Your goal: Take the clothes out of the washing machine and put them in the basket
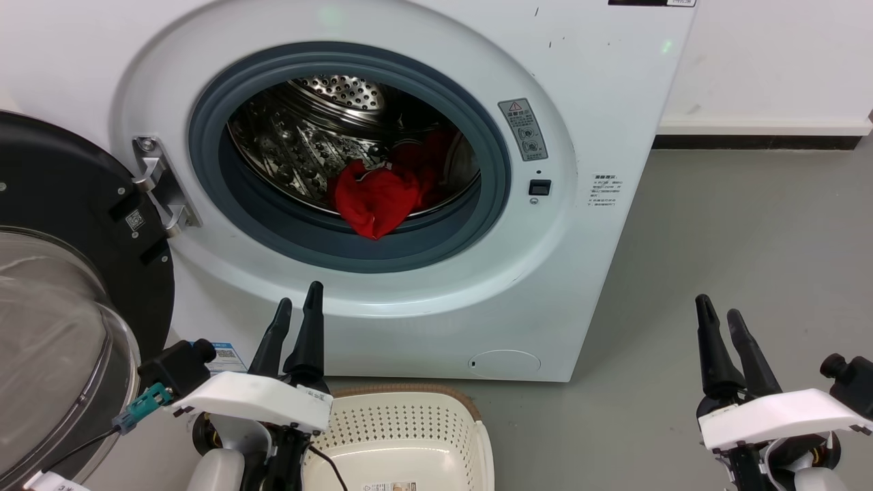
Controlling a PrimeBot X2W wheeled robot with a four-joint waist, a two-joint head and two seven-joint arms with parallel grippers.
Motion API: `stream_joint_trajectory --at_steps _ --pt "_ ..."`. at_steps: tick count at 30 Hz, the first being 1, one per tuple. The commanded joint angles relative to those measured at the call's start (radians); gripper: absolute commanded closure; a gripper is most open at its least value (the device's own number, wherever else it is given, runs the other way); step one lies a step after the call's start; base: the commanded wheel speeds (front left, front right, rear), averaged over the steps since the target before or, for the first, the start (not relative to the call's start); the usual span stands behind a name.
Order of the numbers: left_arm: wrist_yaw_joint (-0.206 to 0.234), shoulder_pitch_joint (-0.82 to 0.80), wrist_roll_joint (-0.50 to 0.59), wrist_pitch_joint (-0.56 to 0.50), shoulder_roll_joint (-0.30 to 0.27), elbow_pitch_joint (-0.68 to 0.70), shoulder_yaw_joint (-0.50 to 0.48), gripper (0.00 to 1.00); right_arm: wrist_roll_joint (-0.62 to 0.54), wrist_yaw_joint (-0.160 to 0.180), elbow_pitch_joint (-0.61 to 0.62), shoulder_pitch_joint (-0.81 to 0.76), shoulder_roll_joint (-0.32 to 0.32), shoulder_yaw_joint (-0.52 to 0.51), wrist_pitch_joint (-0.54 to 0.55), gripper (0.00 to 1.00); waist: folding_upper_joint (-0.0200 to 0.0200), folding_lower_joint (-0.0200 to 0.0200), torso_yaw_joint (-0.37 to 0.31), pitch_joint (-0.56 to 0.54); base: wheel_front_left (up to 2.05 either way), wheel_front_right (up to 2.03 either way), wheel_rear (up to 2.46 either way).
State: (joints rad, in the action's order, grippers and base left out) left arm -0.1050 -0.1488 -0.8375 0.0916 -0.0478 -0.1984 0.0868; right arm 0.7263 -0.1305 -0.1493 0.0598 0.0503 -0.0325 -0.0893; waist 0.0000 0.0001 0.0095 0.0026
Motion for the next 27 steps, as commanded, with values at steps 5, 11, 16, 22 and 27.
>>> stream_joint_trajectory --at_steps 5,11,16,22,27 --pt "0.008 -0.029 0.093 0.022 -0.003 0.003 0.016 0.00 -0.100 0.000 0.000 0.004 0.001 0.006 -0.024 0.00 0.0000 0.0000 0.003 -0.002 0.00 0.00 0.00" --pt "0.019 -0.033 0.179 0.039 -0.003 -0.018 0.029 0.00 -0.186 0.000 -0.018 0.004 0.001 0.010 -0.042 0.00 0.0000 0.0000 0.004 -0.003 0.00 0.00 0.00" --pt "0.024 -0.038 0.239 0.053 -0.003 -0.022 0.040 0.00 -0.249 0.000 -0.023 0.007 0.001 0.014 -0.056 0.00 0.0000 0.0000 0.004 -0.002 0.00 0.00 0.00" --pt "0.027 -0.042 0.310 0.068 -0.003 -0.023 0.048 0.00 -0.325 0.000 -0.024 0.007 0.001 0.015 -0.072 0.00 0.0000 0.0000 0.006 -0.001 0.00 0.00 0.00" --pt "0.032 -0.044 0.374 0.081 -0.003 -0.030 0.058 0.00 -0.386 0.000 -0.025 0.008 0.001 0.016 -0.083 0.00 0.0000 0.0000 0.007 -0.001 0.00 0.00 0.00"
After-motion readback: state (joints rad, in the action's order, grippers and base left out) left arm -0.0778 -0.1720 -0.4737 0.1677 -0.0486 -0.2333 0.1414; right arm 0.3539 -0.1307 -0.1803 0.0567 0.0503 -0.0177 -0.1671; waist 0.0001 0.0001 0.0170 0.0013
